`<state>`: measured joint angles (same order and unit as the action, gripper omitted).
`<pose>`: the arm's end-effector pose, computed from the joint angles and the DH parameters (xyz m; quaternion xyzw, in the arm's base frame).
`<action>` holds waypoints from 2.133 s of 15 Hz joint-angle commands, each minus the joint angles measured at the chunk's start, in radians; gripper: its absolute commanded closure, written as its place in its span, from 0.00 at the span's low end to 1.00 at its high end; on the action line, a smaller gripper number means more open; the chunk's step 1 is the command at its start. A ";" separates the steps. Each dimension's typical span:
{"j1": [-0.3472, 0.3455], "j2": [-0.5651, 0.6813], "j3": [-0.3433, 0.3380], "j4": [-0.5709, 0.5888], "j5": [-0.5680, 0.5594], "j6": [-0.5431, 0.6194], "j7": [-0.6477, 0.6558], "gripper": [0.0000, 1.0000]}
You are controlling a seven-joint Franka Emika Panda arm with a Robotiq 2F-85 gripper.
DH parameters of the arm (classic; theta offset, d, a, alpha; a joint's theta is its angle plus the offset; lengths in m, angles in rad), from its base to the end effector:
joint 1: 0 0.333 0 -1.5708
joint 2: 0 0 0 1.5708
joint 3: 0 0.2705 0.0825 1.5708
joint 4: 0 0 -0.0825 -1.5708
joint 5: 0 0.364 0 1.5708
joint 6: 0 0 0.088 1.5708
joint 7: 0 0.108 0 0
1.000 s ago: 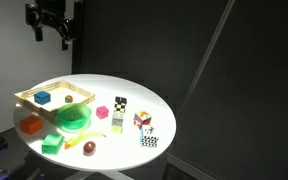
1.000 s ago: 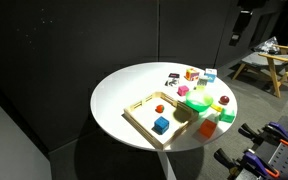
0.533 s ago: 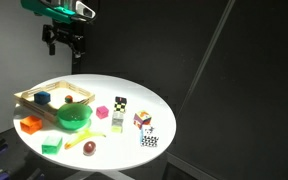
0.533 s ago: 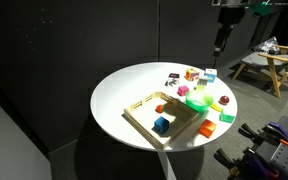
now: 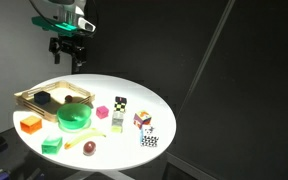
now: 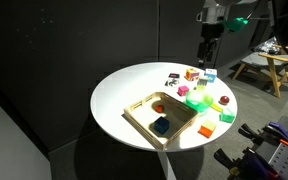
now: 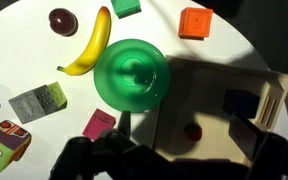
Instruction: Move the toy strawberry from the tray to the bowl
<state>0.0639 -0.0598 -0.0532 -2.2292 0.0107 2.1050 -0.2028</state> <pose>0.4942 0.0058 0.3575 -0.9941 -0.1037 0.0315 0.0092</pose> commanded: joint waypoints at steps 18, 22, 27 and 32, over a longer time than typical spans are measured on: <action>-0.013 0.095 0.063 0.035 -0.070 0.093 0.155 0.00; -0.004 0.127 0.077 0.046 -0.056 0.121 0.149 0.00; -0.001 0.187 0.100 0.070 -0.035 0.168 0.135 0.00; -0.003 0.261 0.119 0.118 -0.036 0.188 0.071 0.00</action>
<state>0.0670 0.1521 0.0537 -2.1654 -0.0436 2.2915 -0.0722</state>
